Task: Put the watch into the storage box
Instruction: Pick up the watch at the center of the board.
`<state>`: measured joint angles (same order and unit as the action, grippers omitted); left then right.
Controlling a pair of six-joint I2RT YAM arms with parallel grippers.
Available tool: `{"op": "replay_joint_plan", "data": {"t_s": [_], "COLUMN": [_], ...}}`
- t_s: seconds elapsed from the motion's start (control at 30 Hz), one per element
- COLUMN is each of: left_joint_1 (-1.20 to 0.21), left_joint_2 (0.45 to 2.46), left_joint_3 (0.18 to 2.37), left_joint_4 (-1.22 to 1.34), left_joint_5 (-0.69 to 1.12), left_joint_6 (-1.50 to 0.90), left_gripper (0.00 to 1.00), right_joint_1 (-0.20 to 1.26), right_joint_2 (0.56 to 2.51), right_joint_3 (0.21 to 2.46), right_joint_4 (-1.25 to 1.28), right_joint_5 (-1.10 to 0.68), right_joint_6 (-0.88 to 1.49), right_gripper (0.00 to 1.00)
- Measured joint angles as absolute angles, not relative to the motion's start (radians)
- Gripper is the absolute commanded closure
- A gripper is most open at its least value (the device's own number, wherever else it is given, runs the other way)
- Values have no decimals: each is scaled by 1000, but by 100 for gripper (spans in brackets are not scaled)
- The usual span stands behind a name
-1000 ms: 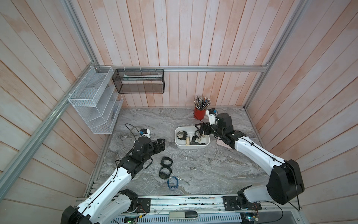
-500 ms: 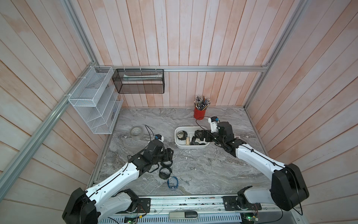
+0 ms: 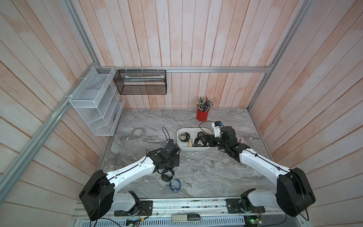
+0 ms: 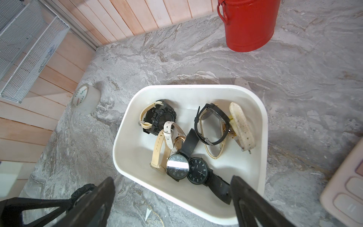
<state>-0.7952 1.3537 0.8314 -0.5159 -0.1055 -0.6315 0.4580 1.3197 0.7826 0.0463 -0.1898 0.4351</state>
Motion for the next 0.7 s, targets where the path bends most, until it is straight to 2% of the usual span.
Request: {"op": "replay_joint_plan", "data": {"t_s": [0.27,0.47,0.7], "left_joint_1": [-795,-795,-795], "left_joint_2": [1453,1520,1578], "left_joint_3": [855,882,898], "left_joint_4": [-522,-527,-526], "left_joint_5": [-97,-86,-83], "left_joint_6": [-632,-631,-636], "left_gripper": [38,46,61], "right_joint_1": [458,460,461], "right_joint_2": [1284,1267,1256], "right_joint_3": [768,744,731], "right_joint_4": [46,47,46], "right_joint_5": [-176,-166,-154], "right_joint_6": [441,442,442], "right_gripper": [6,6,6]}}
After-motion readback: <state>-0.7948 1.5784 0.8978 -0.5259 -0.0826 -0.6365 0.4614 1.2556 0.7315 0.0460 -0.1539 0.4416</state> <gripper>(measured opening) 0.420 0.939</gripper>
